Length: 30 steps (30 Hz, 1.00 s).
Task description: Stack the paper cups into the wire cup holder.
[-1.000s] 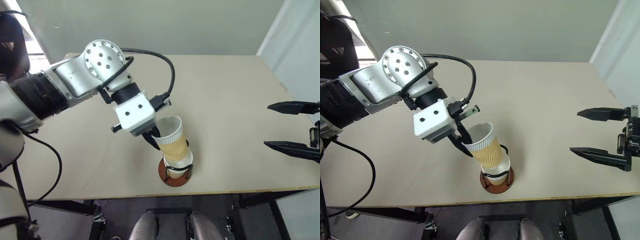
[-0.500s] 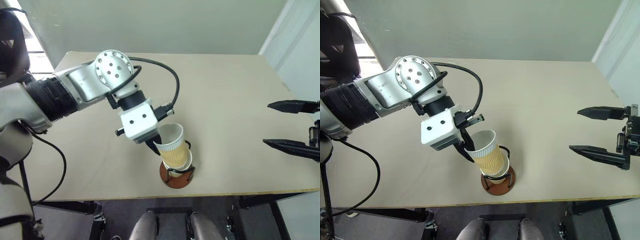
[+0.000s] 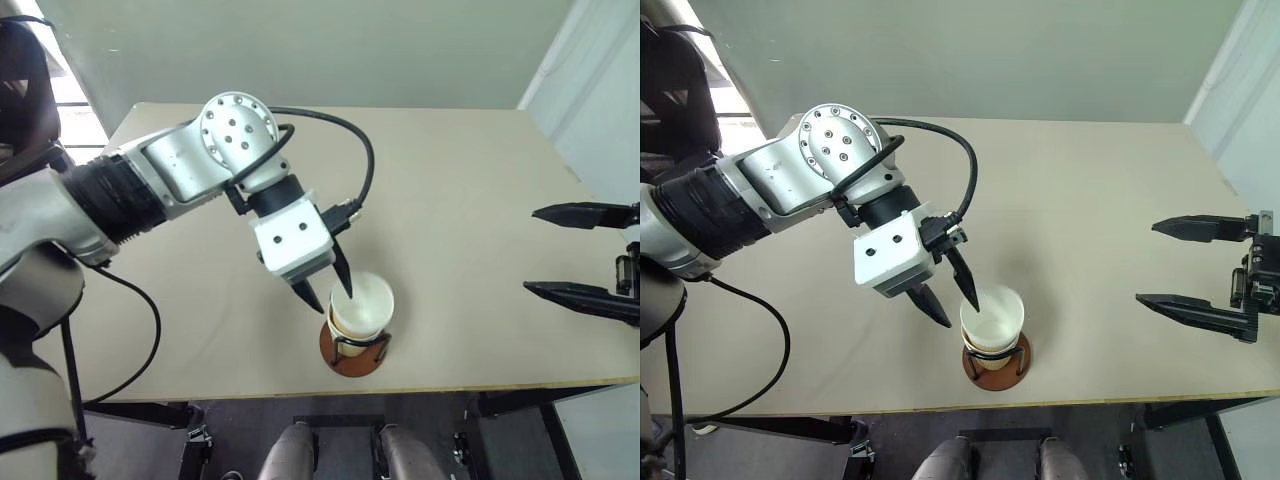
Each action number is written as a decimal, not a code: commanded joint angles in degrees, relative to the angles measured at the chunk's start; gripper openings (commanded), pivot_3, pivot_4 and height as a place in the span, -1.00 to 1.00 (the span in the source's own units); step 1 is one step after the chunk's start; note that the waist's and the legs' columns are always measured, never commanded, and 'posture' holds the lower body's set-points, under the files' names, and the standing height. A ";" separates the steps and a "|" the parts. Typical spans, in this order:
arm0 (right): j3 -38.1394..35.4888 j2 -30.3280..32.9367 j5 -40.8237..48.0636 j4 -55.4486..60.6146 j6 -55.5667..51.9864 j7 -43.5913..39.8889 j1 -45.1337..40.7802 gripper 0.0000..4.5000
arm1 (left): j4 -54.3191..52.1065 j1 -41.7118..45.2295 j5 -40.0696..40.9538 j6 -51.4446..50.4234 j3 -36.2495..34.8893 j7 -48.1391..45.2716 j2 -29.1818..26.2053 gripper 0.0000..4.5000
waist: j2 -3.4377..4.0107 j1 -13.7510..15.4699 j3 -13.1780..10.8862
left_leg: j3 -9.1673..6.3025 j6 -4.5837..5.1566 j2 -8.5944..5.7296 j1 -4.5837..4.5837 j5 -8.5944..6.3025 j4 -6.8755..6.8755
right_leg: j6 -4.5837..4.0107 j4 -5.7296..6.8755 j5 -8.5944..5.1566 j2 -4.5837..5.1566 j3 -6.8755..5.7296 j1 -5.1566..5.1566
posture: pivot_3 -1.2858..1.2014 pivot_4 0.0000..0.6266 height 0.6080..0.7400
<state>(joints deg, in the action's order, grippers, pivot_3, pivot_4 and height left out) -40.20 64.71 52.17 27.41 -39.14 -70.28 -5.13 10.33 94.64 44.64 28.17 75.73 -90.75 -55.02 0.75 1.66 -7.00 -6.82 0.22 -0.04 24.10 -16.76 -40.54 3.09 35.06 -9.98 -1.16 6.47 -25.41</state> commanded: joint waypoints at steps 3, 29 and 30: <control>-1.58 -0.13 0.81 0.46 0.72 0.54 -0.57 1.00 | 2.12 -0.70 -1.74 0.39 -3.48 -1.75 1.39 0.83 | 0.00 0.05 0.00 | 0.00 0.00 0.00 0.00 0.00 0.00 | 0.00 0.00 0.00 0.01 -0.01 0.01 | 0.03 -0.52 1.00; 25.54 0.39 -7.09 -16.09 9.76 -13.47 -21.92 1.00 | 0.83 -53.78 0.13 -37.01 -63.33 5.05 -27.11 0.99 | 0.15 -1.37 0.06 | -0.17 -0.53 -0.06 -0.08 0.64 0.43 | -0.42 0.40 -0.25 0.02 -0.06 -0.31 | 0.03 -0.52 1.00; 26.77 0.05 -7.58 -16.79 9.98 -14.10 -23.07 1.00 | -1.20 -58.19 1.03 -38.26 -66.96 5.97 -27.79 0.99 | 0.15 -1.55 0.06 | -0.16 -0.53 -0.07 -0.09 0.65 0.43 | -0.52 0.44 -0.31 0.01 -0.07 -0.35 | 0.03 -0.52 1.00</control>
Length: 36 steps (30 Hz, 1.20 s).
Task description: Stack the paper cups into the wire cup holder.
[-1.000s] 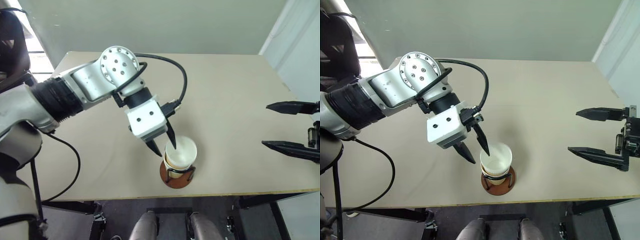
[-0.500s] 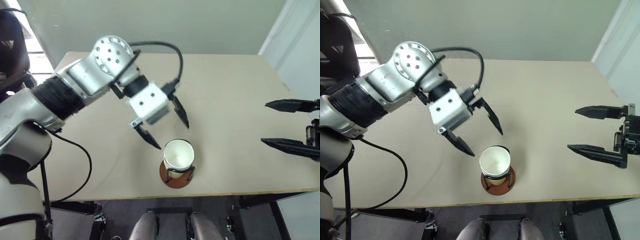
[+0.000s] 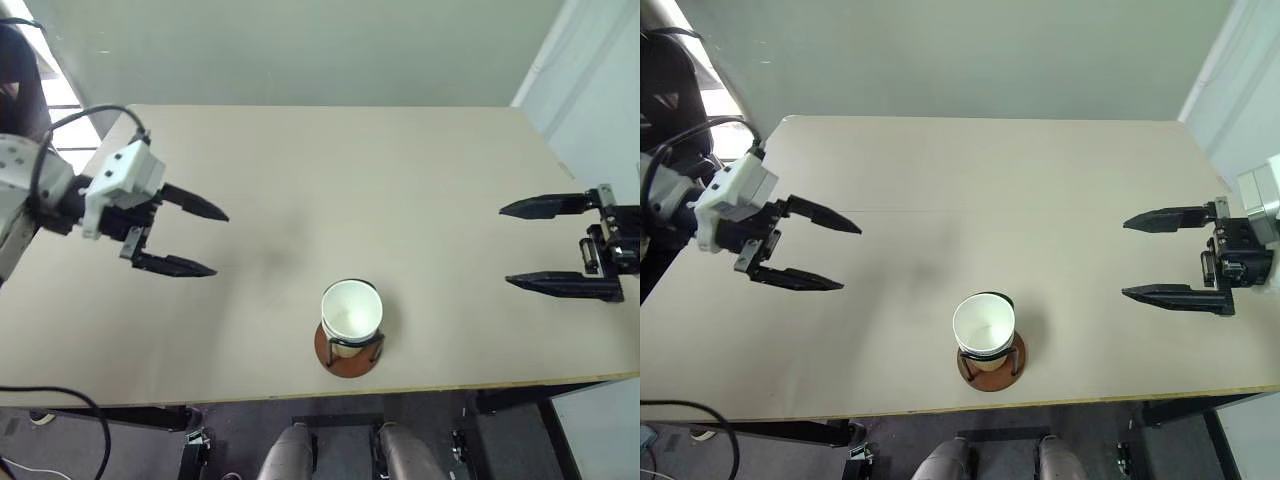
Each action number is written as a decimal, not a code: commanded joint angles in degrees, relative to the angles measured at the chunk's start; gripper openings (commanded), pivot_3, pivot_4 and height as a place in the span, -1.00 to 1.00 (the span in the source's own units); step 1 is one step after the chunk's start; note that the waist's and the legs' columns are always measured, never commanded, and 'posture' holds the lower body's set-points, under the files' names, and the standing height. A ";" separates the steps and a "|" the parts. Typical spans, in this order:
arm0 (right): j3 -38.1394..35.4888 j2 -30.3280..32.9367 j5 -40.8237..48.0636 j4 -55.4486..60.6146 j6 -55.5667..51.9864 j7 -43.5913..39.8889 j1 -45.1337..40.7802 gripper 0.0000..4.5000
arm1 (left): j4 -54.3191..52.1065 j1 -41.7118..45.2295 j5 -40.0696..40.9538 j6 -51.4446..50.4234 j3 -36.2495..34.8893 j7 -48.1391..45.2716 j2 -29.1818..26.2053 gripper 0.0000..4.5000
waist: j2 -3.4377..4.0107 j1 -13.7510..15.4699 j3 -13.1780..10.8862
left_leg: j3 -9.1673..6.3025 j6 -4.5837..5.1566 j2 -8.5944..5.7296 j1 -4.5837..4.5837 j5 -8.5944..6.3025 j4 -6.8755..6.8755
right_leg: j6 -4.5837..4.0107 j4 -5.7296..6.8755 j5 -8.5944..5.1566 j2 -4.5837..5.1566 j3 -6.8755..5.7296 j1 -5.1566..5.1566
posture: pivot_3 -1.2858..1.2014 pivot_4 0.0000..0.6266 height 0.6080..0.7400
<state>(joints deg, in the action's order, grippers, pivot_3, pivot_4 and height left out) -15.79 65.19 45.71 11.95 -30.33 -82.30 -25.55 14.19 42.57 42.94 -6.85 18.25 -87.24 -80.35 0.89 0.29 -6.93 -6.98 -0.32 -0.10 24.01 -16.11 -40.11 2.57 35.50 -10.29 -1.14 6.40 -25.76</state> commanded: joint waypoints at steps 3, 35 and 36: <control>5.26 -1.43 -2.60 -4.02 1.83 -3.90 -5.72 1.00 | -11.86 -21.29 4.01 -7.35 -22.08 5.22 -2.51 0.99 | -0.01 -0.32 0.00 | 0.02 -0.02 0.00 -0.05 0.02 0.02 | -0.22 0.22 -0.13 -0.01 0.01 -0.04 | 0.03 -0.52 1.00; 12.40 8.58 -7.02 -22.69 14.38 -10.20 -9.16 1.00 | -10.40 -45.88 -5.45 -17.86 -52.93 -4.91 2.36 0.99 | -0.10 -0.57 -0.01 | -0.18 -0.31 0.08 -0.46 -0.15 0.18 | -1.35 1.31 -0.29 -0.09 0.06 -0.29 | 0.03 -0.52 1.00; 12.46 8.62 -7.06 -22.48 14.41 -10.20 -8.87 1.00 | -10.50 -45.67 -5.65 -17.95 -52.60 -4.58 2.52 0.99 | -0.10 -0.57 -0.02 | -0.18 -0.31 0.08 -0.44 -0.16 0.18 | -1.35 1.31 -0.29 -0.09 0.06 -0.29 | 0.03 -0.52 1.00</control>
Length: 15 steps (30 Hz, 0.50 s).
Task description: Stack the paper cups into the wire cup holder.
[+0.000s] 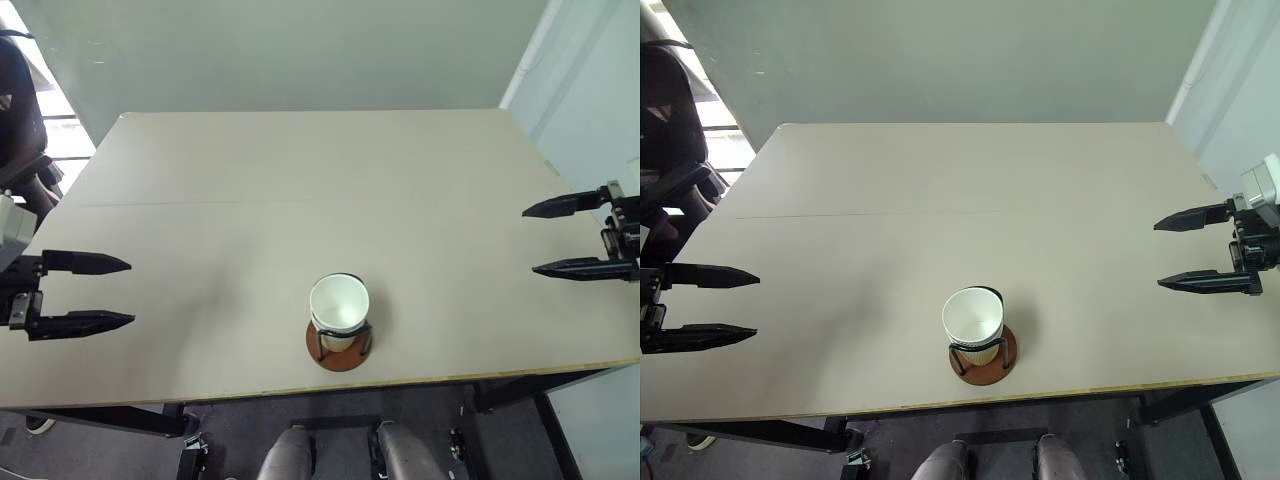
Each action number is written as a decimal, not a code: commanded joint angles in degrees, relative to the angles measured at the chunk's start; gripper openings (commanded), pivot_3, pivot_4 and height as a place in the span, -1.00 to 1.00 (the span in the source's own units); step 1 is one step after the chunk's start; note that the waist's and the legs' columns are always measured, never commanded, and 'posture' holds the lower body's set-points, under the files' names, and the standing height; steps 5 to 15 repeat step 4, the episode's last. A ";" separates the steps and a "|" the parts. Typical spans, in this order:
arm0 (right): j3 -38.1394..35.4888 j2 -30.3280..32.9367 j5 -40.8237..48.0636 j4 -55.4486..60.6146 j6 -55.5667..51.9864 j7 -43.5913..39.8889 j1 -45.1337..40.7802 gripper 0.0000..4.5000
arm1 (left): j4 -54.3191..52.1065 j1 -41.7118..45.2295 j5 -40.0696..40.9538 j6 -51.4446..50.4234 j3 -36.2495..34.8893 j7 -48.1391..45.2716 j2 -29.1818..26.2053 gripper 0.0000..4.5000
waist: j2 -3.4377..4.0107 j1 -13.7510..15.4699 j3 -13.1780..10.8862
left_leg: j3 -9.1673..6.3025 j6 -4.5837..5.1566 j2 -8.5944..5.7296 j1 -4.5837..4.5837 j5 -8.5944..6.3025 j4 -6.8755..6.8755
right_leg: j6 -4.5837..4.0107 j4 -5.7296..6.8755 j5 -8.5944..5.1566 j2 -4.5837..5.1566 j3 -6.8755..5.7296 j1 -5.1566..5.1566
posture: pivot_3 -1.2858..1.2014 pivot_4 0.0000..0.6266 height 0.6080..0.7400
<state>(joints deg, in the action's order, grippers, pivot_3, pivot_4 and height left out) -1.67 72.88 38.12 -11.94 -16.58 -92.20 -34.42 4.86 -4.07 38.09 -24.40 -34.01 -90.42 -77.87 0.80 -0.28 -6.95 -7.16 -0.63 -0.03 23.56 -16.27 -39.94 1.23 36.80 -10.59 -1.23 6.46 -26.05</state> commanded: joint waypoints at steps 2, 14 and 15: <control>-1.70 0.65 0.46 1.75 0.59 -0.30 0.46 1.00 | -1.62 1.15 -1.09 -0.67 -0.01 -0.98 0.49 0.99 | -0.01 0.01 0.00 | 0.00 0.01 0.00 0.02 -0.01 0.00 | 0.00 -0.01 0.00 0.00 0.00 -0.01 | 0.03 -0.52 1.00; -1.58 0.14 0.13 1.75 0.51 -0.30 0.27 1.00 | -2.00 1.15 -1.81 -0.70 0.19 -0.77 0.80 0.99 | -0.01 0.01 0.00 | -0.01 0.00 0.00 0.02 -0.02 0.00 | 0.00 -0.03 0.00 0.00 0.00 -0.01 | 0.03 -0.52 1.00; -1.58 0.14 0.13 1.75 0.51 -0.30 0.27 1.00 | -2.00 1.15 -1.81 -0.70 0.19 -0.77 0.80 0.99 | -0.01 0.01 0.00 | -0.01 0.00 0.00 0.02 -0.02 0.00 | 0.00 -0.03 0.00 0.00 0.00 -0.01 | 0.03 -0.52 1.00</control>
